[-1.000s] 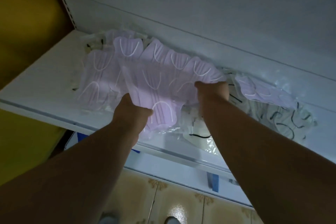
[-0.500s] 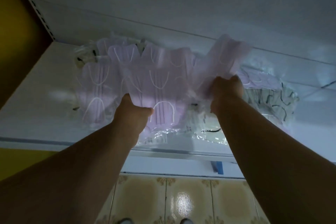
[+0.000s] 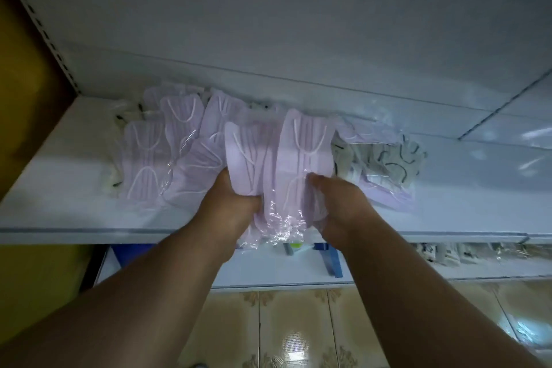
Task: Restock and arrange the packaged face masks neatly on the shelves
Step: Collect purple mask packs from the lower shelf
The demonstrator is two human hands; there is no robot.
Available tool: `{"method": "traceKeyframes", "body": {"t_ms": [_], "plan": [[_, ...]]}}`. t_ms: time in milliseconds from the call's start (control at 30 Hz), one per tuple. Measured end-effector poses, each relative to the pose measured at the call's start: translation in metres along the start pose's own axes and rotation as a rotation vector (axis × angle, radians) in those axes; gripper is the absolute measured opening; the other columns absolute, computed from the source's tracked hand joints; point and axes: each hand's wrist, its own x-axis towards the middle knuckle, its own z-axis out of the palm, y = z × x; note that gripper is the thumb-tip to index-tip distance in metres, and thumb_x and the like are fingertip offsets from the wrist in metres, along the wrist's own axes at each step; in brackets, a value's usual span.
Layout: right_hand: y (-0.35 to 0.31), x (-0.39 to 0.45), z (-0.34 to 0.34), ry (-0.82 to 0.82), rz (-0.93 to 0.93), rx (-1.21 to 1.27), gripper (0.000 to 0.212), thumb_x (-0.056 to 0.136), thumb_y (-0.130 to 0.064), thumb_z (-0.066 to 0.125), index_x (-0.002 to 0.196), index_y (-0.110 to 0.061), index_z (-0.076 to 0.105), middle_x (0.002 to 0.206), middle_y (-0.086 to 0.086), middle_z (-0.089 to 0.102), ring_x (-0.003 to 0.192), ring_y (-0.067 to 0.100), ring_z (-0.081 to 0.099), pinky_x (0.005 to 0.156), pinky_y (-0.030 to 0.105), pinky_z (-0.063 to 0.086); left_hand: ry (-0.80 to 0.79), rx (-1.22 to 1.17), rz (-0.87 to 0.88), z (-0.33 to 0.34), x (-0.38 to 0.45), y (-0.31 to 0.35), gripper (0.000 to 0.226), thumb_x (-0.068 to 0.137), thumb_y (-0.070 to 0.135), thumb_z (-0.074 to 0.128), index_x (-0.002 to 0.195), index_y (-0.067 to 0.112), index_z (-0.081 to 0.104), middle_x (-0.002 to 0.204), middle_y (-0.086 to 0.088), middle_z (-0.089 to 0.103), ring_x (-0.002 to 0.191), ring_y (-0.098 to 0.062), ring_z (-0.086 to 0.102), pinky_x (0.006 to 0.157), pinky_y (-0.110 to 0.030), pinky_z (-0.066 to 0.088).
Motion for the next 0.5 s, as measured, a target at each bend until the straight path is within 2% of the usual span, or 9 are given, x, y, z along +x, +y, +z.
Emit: {"method": "traceKeyframes", "body": {"t_ms": [67,100,167,200,267,333,367,433,500], "plan": [[0.001,-0.033,-0.016,-0.007,-0.017,0.062,0.019,0.088,-0.014,0.074,0.103,-0.006,0.066,0.079,0.009,0.069,0.059,0.018,0.065,0.047,0.027,0.049,-0.052,0.024,0.033,0.013,-0.033,0.006,0.048,0.064,0.016,0.077,0.108,0.035,0.071,0.101,0.01,0.076,0.096,-0.01,0.071,0.084,-0.036,0.059],[0.001,-0.053,-0.024,-0.001,-0.038,0.064,0.025,0.086,-0.01,0.075,0.108,-0.005,0.065,0.079,0.01,0.069,0.055,0.017,0.063,0.043,0.024,0.046,-0.073,0.027,0.039,0.02,-0.054,0.012,0.043,0.07,0.011,0.078,0.103,0.039,0.073,0.099,0.011,0.076,0.093,-0.008,0.072,0.078,-0.031,0.06],[-0.001,-0.095,-0.046,0.027,-0.114,0.069,0.034,0.084,-0.006,0.077,0.114,-0.01,0.062,0.092,0.012,0.074,0.067,0.024,0.07,0.051,0.03,0.054,-0.097,-0.02,0.056,0.036,-0.094,0.021,0.034,0.084,0.004,0.074,0.098,0.035,0.074,0.092,0.011,0.077,0.082,-0.007,0.071,0.061,-0.019,0.054],[-0.003,-0.118,-0.059,0.034,-0.146,0.072,0.035,0.084,-0.004,0.076,0.115,-0.013,0.063,0.097,0.011,0.075,0.078,0.027,0.073,0.063,0.037,0.06,-0.072,-0.043,0.031,0.043,-0.116,0.025,0.028,0.09,0.009,0.071,0.104,0.033,0.072,0.095,0.009,0.077,0.084,-0.01,0.071,0.063,-0.02,0.053],[-0.013,-0.17,-0.086,0.041,-0.185,0.064,0.027,0.087,-0.004,0.073,0.111,-0.015,0.066,0.094,0.006,0.077,0.087,0.027,0.073,0.078,0.041,0.059,-0.015,-0.133,-0.036,0.058,-0.163,0.03,0.022,0.098,0.023,0.062,0.116,0.035,0.066,0.109,0.008,0.074,0.099,-0.014,0.069,0.081,-0.032,0.054],[-0.022,-0.223,-0.116,0.051,-0.19,0.044,0.017,0.091,-0.008,0.07,0.105,-0.017,0.068,0.09,0.002,0.075,0.087,0.022,0.069,0.077,0.037,0.053,0.02,-0.2,-0.093,0.076,-0.21,0.038,0.027,0.099,0.024,0.057,0.122,0.036,0.065,0.116,0.006,0.073,0.109,-0.02,0.067,0.097,-0.044,0.051],[-0.026,-0.246,-0.129,0.05,-0.187,0.049,0.014,0.092,-0.01,0.069,0.104,-0.017,0.068,0.09,0.001,0.074,0.089,0.022,0.067,0.079,0.038,0.052,0.035,-0.176,-0.07,0.086,-0.234,0.042,0.029,0.098,0.02,0.057,0.12,0.036,0.066,0.112,0.005,0.075,0.106,-0.022,0.069,0.095,-0.046,0.053],[-0.037,-0.289,-0.15,0.011,-0.193,0.092,0.011,0.092,-0.013,0.069,0.103,-0.016,0.069,0.089,0.001,0.076,0.094,0.026,0.068,0.086,0.043,0.054,0.064,-0.113,0.018,0.103,-0.278,0.058,0.033,0.095,0.008,0.06,0.114,0.033,0.068,0.101,0.003,0.077,0.093,-0.021,0.073,0.079,-0.039,0.058],[-0.049,-0.325,-0.161,-0.048,-0.221,0.127,0.012,0.094,-0.014,0.067,0.106,-0.015,0.069,0.086,-0.001,0.077,0.088,0.024,0.071,0.072,0.037,0.058,0.121,-0.048,0.107,0.115,-0.315,0.081,0.032,0.093,0.005,0.063,0.11,0.032,0.068,0.094,0.002,0.077,0.081,-0.022,0.074,0.064,-0.034,0.057]]}}
